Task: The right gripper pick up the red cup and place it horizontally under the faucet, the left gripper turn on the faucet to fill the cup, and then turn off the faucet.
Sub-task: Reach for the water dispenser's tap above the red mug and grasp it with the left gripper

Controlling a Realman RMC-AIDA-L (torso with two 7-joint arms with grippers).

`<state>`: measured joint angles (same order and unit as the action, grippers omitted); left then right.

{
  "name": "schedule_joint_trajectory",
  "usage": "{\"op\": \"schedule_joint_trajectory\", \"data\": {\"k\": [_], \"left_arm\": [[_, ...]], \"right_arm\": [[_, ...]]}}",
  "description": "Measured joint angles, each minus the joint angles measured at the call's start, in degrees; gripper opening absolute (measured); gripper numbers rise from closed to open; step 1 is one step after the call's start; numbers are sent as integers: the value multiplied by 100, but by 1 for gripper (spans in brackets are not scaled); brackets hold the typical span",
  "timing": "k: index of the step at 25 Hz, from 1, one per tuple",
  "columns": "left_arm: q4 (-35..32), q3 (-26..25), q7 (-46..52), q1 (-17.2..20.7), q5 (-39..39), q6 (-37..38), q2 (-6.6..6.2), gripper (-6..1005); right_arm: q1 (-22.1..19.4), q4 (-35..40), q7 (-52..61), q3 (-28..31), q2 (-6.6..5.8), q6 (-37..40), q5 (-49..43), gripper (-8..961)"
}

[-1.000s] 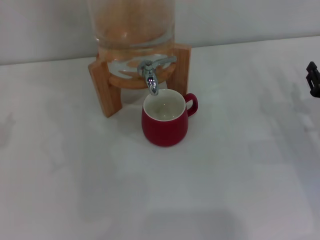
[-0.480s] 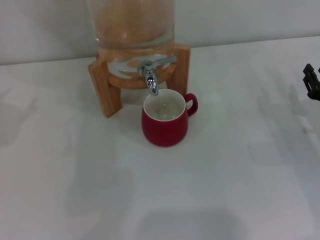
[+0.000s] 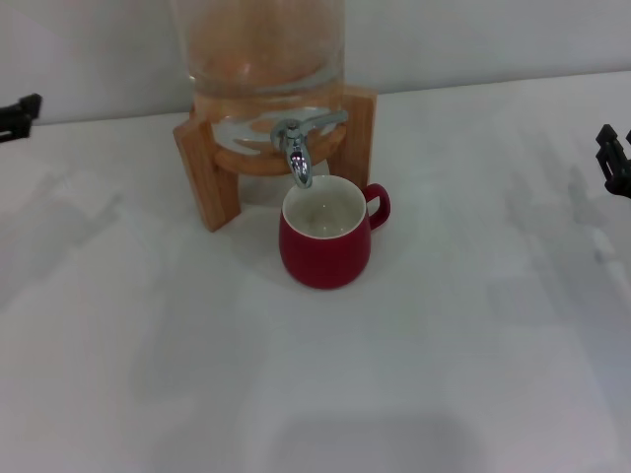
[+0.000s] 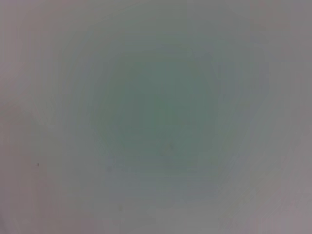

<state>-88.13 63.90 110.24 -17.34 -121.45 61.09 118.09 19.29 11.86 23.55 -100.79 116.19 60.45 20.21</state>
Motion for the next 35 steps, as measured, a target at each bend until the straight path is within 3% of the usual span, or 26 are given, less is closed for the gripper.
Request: {"op": "schedule_joint_trajectory", "data": {"k": [14,35], "left_arm": [[140,34,-479,-364,660,1058,-9,876],[785,-9,-824,-1059,1179,1823,-62,876]], "right_arm": [[45,90,0,-159,0,-36,-3,379],[59,162,1,-502,0,-60,17,379]]}}
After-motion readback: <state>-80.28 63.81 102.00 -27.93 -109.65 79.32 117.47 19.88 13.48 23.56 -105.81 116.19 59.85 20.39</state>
